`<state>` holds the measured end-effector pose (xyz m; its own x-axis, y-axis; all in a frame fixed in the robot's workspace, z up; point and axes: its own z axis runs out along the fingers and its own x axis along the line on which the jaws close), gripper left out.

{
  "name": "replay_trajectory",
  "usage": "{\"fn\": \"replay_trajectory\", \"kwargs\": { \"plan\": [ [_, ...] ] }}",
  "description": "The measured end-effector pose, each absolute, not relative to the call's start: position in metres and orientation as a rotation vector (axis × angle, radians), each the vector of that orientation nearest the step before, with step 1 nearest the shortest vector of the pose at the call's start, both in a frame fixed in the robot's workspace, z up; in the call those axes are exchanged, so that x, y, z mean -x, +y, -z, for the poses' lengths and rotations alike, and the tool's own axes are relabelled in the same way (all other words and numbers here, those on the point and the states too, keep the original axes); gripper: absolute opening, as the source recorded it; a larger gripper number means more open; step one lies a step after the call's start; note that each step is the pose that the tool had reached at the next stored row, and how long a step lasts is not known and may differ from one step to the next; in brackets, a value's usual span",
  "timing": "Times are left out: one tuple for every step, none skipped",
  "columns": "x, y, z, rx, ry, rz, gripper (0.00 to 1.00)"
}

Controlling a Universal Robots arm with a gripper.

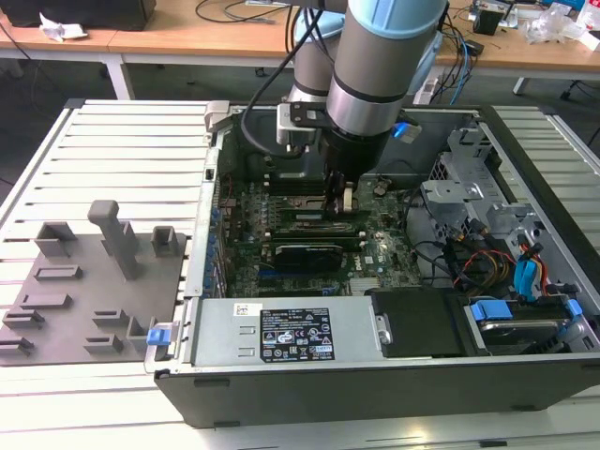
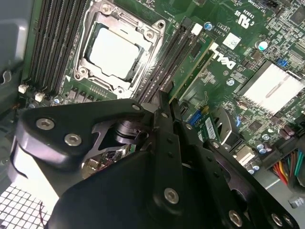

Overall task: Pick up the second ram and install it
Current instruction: 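Insert the second ram into the second slot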

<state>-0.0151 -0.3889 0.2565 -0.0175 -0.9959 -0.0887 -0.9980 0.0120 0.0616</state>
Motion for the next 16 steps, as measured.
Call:
{"fn": "replay_trajectory", "kwargs": {
  "plan": [
    [0.0153, -0.3889, -0.2556, 2.188, 2.22, -0.166, 0.14],
    [0.0154, -0.3889, -0.2548, 2.188, 2.221, -0.166, 0.14],
    [0.0155, -0.3889, -0.254, 2.188, 2.22, -0.166, 0.14],
    [0.0156, -0.3889, -0.2536, 2.188, 2.221, -0.166, 0.14],
    [0.0156, -0.3889, -0.2531, 2.188, 2.22, -0.166, 0.14],
    [0.0157, -0.3889, -0.2522, 2.188, 2.22, -0.166, 0.14],
    [0.0158, -0.3889, -0.2514, 2.188, 2.221, -0.166, 0.14],
    [0.0162, -0.3889, -0.2506, 2.188, 2.221, -0.166, 0.14],
    [0.0165, -0.3889, -0.2499, 2.188, 2.221, -0.166, 0.14],
    [0.0168, -0.3889, -0.2495, 2.188, 2.221, -0.166, 0.14],
    [0.0173, -0.3888, -0.249, 2.188, 2.221, -0.166, 0.14],
    [0.0175, -0.3888, -0.2483, 2.188, 2.22, -0.166, 0.14],
    [0.0175, -0.3887, -0.2478, 2.188, 2.22, -0.166, 0.14],
    [0.0176, -0.3887, -0.2469, 2.188, 2.22, -0.166, 0.14],
    [0.0176, -0.3887, -0.2465, 2.188, 2.221, -0.166, 0.14],
    [0.0176, -0.3887, -0.2461, 2.188, 2.221, -0.166, 0.14]
  ]
}}
